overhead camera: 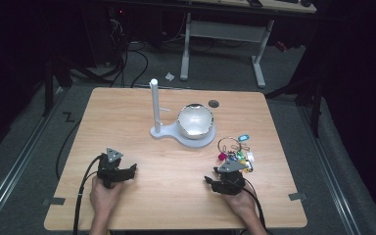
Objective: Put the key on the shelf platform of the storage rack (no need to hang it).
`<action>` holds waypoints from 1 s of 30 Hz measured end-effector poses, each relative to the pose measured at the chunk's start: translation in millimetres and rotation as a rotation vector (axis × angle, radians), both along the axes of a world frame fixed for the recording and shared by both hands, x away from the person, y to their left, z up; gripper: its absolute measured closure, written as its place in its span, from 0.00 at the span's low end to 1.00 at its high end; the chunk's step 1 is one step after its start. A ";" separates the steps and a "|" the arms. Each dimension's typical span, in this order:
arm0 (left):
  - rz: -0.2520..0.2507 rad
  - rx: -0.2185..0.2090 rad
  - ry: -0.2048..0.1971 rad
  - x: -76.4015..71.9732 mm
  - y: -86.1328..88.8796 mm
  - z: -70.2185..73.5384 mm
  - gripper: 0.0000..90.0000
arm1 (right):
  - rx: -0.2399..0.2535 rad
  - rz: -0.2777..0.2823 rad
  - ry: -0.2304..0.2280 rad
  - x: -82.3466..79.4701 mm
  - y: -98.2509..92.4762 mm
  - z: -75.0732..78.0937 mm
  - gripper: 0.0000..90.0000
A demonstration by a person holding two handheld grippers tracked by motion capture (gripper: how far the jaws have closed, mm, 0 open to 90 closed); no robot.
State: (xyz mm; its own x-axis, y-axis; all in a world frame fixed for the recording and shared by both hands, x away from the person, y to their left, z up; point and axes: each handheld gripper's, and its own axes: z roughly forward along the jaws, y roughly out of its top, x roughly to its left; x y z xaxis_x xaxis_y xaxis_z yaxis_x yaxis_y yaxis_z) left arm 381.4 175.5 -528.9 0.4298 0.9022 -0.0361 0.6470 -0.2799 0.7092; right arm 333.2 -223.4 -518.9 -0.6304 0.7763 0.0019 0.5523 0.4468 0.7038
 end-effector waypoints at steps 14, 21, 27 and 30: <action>-0.001 0.000 0.001 0.0 0.1 0.1 0.23 | 0.000 -0.002 0.000 0.1 0.0 0.0 0.52; 0.000 -0.001 0.000 0.1 0.1 0.0 0.23 | 0.000 -0.003 0.001 0.1 -0.1 0.0 0.52; 0.000 -0.002 0.001 0.1 0.3 0.0 0.23 | 0.001 -0.006 0.001 -0.3 0.0 0.0 0.52; -0.001 -0.003 0.001 0.2 0.4 0.1 0.23 | 0.004 -0.011 0.000 -1.2 0.2 0.0 0.54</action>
